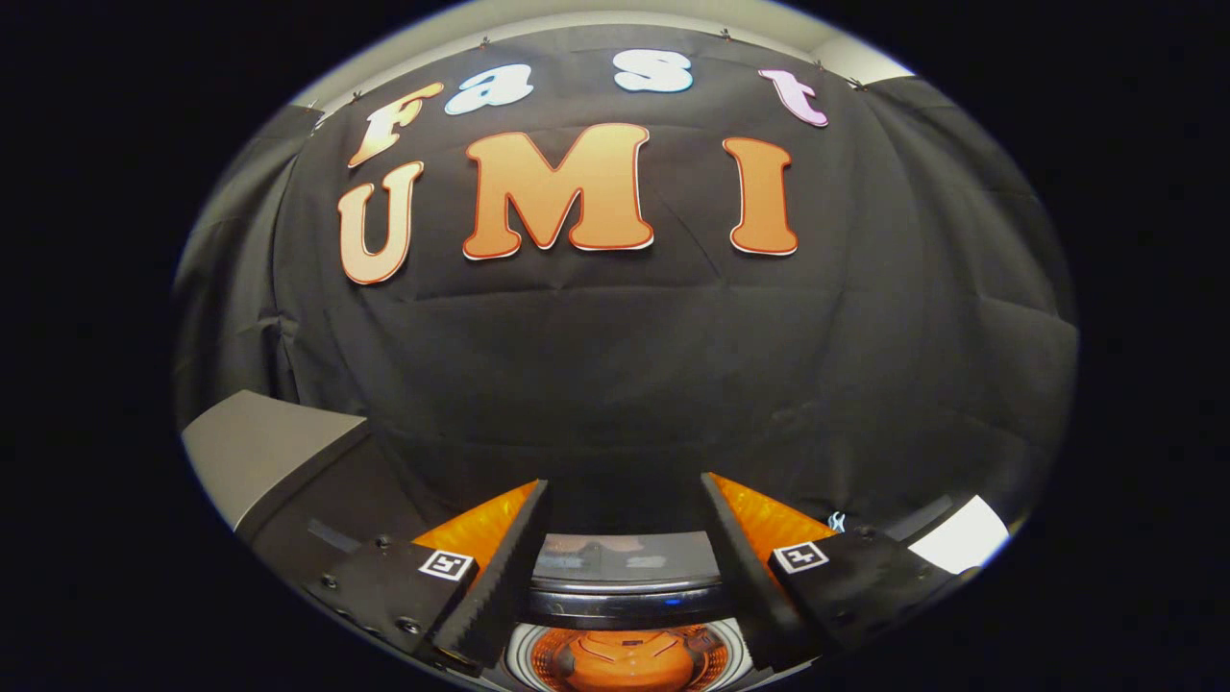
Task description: Put the clothes into the washing machine and then close the washing machine lid.
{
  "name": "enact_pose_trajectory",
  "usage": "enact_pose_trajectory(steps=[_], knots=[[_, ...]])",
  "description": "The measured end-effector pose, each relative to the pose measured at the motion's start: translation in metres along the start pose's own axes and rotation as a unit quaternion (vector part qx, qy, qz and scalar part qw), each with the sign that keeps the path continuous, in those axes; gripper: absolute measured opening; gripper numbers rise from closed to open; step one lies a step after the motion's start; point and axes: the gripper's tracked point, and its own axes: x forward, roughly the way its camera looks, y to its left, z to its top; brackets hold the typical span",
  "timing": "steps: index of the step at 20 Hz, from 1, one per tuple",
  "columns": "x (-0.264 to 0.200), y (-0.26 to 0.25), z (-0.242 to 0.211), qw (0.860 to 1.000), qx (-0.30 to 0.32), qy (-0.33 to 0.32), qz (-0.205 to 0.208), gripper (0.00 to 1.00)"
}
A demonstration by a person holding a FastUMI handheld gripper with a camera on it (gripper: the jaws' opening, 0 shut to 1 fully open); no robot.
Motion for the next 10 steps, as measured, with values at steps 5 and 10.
enact_pose_trajectory(steps=[5, 10], knots=[[-0.024, 0.002, -0.029, 1.000, -0.001, 0.026, 0.007, 0.97], [-0.045, 0.000, -0.090, 0.997, 0.013, 0.075, 0.003, 0.98]])
